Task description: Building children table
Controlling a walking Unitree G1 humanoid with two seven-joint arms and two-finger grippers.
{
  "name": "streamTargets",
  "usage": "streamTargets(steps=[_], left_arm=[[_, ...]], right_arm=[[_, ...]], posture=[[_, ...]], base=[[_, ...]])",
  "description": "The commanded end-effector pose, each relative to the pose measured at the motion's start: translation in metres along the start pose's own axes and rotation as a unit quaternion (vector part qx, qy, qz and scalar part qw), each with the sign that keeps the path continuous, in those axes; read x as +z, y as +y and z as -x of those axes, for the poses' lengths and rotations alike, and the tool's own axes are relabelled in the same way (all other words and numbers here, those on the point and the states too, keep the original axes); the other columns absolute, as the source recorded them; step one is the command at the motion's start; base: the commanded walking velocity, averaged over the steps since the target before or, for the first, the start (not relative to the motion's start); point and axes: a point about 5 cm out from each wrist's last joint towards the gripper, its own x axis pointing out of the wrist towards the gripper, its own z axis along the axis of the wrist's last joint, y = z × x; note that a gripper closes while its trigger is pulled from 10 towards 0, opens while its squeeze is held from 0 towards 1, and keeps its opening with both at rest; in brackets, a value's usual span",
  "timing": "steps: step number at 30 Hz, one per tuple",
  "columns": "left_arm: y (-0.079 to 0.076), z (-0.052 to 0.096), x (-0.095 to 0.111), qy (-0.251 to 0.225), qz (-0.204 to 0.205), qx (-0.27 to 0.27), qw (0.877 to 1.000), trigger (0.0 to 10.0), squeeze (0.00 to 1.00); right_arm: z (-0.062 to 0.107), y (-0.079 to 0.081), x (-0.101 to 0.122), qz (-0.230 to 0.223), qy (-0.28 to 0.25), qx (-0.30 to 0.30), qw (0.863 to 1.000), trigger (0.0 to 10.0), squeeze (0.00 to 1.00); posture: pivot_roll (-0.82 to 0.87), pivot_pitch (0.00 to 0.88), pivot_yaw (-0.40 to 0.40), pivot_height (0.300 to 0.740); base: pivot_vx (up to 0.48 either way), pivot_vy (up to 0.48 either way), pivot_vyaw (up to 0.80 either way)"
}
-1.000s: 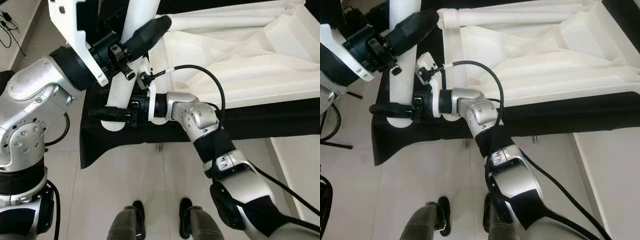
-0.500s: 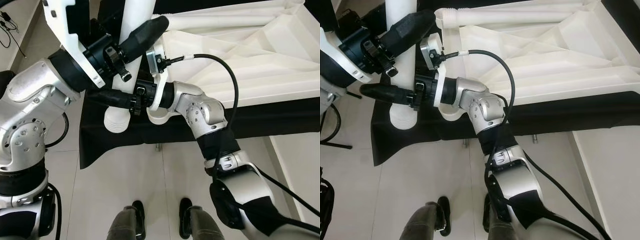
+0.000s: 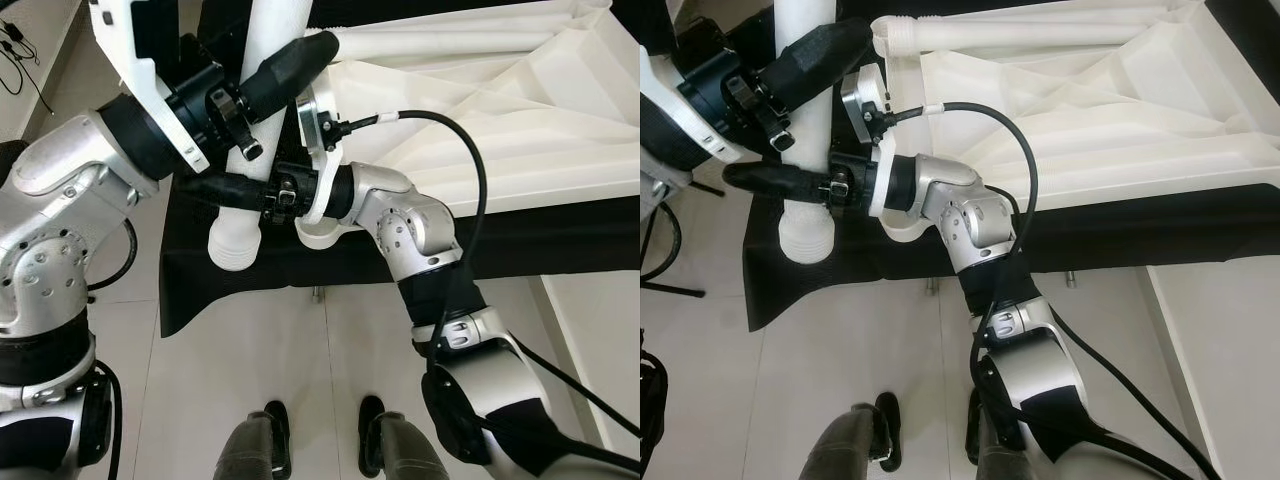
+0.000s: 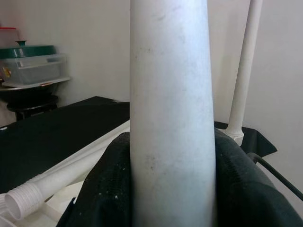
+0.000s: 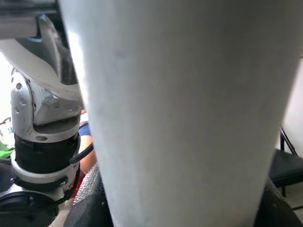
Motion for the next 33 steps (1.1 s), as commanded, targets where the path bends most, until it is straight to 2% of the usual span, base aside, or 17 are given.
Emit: streamTargets(steps=[1,8,9,12,13,15,18,22,23,24,26,30,33], left_arm=[[-0.015,-0.001,0.013,-0.031,-0.013,-0.041,0.999,0.0,0.00],[-0.014,0.001,0.013,-0.031,-0.014,-0.040,0.999,0.0,0.00],[-0.012,0.000,0.011,-0.030,-0.003,-0.035,0.999,0.0,0.41],[-0.007,-0.001,0.009,-0.026,0.011,-0.016,0.999,0.0,0.41],[-0.004,-0.002,0.009,-0.031,0.016,-0.005,0.999,10.0,1.00],[-0.004,-0.002,0.009,-0.031,0.016,-0.005,0.999,10.0,1.00],[0.008,0.005,0.011,-0.050,0.021,0.042,0.998,10.0,1.00],[0.015,0.010,0.012,-0.052,0.018,0.061,0.997,10.0,1.00],[0.021,0.015,0.016,-0.063,0.024,0.081,0.994,10.0,1.00],[0.021,0.015,0.016,-0.063,0.024,0.081,0.994,10.0,1.00],[0.027,0.023,0.022,-0.079,0.035,0.111,0.990,10.0,1.00],[0.027,0.028,0.022,-0.069,0.036,0.126,0.989,10.0,1.00],[0.020,0.037,0.014,-0.046,0.043,0.135,0.989,10.0,1.00]], right_arm=[[-0.027,0.016,-0.008,-0.010,0.017,0.069,0.997,0.0,0.00],[-0.027,0.016,-0.013,0.001,0.035,0.062,0.997,0.0,0.00],[-0.027,0.012,-0.015,0.008,0.045,0.045,0.998,0.0,0.00],[-0.027,0.005,-0.015,0.019,0.056,0.012,0.998,0.0,0.00],[-0.026,-0.001,-0.015,0.025,0.059,-0.016,0.998,0.0,0.00],[-0.026,-0.001,-0.015,0.025,0.059,-0.016,0.998,0.0,0.00],[-0.014,-0.019,-0.009,0.036,0.064,-0.086,0.994,0.0,0.00],[-0.006,-0.026,-0.005,0.045,0.066,-0.112,0.991,0.0,0.00],[0.001,-0.034,0.001,0.058,0.064,-0.145,0.986,0.0,0.00],[0.001,-0.034,0.001,0.058,0.064,-0.145,0.986,0.0,0.00],[0.013,-0.047,0.014,0.072,0.048,-0.207,0.974,0.0,0.00],[0.020,-0.054,0.021,0.073,0.034,-0.238,0.968,0.0,0.00],[0.025,-0.059,0.026,0.082,0.026,-0.266,0.960,0.0,0.00]], posture=[[0.08,0.284,0.068,0.740],[0.08,0.288,0.069,0.740],[0.08,0.291,0.068,0.740],[0.08,0.295,0.068,0.740],[0.08,0.297,0.065,0.740],[0.08,0.297,0.065,0.740],[0.08,0.296,0.061,0.740],[0.08,0.293,0.058,0.740],[0.08,0.298,0.055,0.740],[0.08,0.298,0.055,0.740],[0.08,0.299,0.056,0.740],[0.08,0.299,0.056,0.740],[0.08,0.301,0.056,0.740]], base=[[0.000,0.000,0.00],[0.000,0.000,0.00],[0.000,0.000,0.00],[0.000,0.000,0.00],[0.000,0.000,0.00],[0.000,0.000,0.00],[0.000,0.000,0.00],[0.000,0.000,0.00],[0.000,0.000,0.00],[0.000,0.000,0.00],[0.000,0.000,0.00],[0.000,0.000,0.00],[0.000,0.000,0.00]])
